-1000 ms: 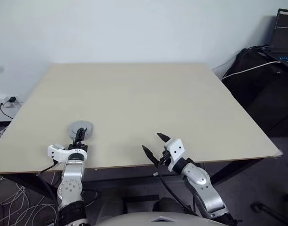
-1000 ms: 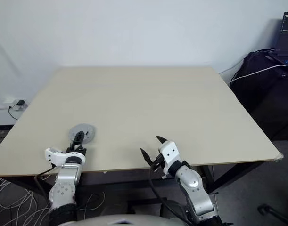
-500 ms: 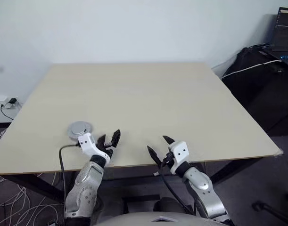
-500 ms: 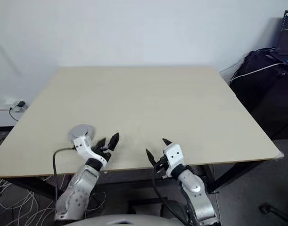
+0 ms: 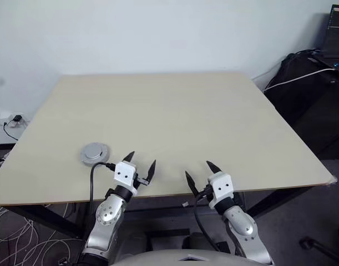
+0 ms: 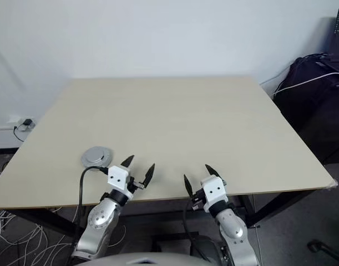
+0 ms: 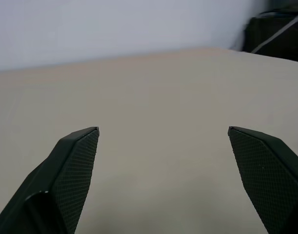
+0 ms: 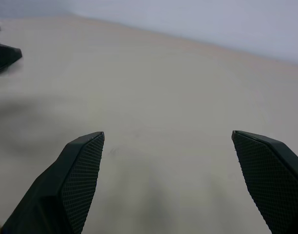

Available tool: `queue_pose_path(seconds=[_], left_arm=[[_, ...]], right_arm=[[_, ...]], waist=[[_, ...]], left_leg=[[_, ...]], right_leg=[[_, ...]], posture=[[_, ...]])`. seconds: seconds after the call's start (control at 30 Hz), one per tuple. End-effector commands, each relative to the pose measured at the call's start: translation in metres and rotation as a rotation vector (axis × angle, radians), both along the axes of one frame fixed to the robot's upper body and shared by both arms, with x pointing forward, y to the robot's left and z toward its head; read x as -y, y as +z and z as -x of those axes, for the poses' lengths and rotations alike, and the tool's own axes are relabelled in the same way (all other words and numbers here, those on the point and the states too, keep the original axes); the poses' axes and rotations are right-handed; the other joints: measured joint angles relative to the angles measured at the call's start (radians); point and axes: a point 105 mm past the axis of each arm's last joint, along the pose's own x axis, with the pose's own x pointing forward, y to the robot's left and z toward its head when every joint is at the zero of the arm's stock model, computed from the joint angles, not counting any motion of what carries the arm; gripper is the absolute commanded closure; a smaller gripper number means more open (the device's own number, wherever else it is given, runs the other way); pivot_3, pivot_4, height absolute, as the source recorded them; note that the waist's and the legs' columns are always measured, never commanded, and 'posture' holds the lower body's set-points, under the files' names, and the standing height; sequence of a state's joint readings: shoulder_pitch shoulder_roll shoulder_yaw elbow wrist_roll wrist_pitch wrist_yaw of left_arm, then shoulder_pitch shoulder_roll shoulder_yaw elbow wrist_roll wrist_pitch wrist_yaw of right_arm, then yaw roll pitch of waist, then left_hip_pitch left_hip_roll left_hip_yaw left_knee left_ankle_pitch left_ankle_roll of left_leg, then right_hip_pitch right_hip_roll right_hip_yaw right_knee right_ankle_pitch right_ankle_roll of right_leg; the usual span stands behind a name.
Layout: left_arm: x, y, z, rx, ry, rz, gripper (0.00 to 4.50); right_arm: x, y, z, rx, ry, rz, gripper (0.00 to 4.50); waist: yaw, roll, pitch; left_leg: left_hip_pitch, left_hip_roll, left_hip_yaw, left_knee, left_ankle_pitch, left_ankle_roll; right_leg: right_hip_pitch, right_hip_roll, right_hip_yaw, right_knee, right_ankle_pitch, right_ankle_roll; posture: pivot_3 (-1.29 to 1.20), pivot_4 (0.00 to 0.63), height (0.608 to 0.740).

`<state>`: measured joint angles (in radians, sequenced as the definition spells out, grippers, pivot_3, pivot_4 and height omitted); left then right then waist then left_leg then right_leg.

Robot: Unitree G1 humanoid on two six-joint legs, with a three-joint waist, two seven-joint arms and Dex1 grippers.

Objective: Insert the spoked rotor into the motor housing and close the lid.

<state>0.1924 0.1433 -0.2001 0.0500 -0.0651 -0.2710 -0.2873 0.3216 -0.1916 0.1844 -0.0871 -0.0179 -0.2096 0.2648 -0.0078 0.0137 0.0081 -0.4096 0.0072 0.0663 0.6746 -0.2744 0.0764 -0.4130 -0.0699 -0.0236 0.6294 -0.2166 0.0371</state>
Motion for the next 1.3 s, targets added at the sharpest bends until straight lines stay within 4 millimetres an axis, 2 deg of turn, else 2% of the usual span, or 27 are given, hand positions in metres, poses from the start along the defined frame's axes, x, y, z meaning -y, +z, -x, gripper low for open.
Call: queue_pose_path(seconds=[0.03, 0.33, 1.3], left_arm=[[0.0029, 0.0059, 0.0009, 0.005, -0.043, 0.022, 0.03], [-0.0049, 0.0018, -0.0015, -0.026, 0.035, 0.037, 0.03], [-0.0016, 0.0020, -0.0005, -0.049, -0.001, 0.040, 0.03]], right_arm=[[-0.0039, 0.0111, -0.0009, 0.027, 0.062, -0.025, 0.00], [-0.0016, 0.0112, -0.0034, 0.021, 0.031, -0.057, 0.00], [-0.0054, 0.0130, -0.0041, -0.008, -0.019, -0.098, 0.00]], waist=[[-0.001, 0.000, 0.000], [0.001, 0.000, 0.000], [0.001, 0.000, 0.000]], left_leg=[[0.000, 0.000, 0.000, 0.000, 0.000, 0.000], [0.000, 0.001, -0.001, 0.004, 0.000, 0.001], [0.000, 0.001, -0.001, 0.007, 0.000, 0.001]], right_leg=[[0.000, 0.000, 0.000, 0.000, 0.000, 0.000], [0.002, 0.001, -0.004, 0.002, 0.000, 0.000], [0.002, 0.001, -0.004, 0.006, 0.000, 0.001]], posture=[[0.00, 0.000, 0.740], [0.00, 0.000, 0.740], [0.00, 0.000, 0.740]])
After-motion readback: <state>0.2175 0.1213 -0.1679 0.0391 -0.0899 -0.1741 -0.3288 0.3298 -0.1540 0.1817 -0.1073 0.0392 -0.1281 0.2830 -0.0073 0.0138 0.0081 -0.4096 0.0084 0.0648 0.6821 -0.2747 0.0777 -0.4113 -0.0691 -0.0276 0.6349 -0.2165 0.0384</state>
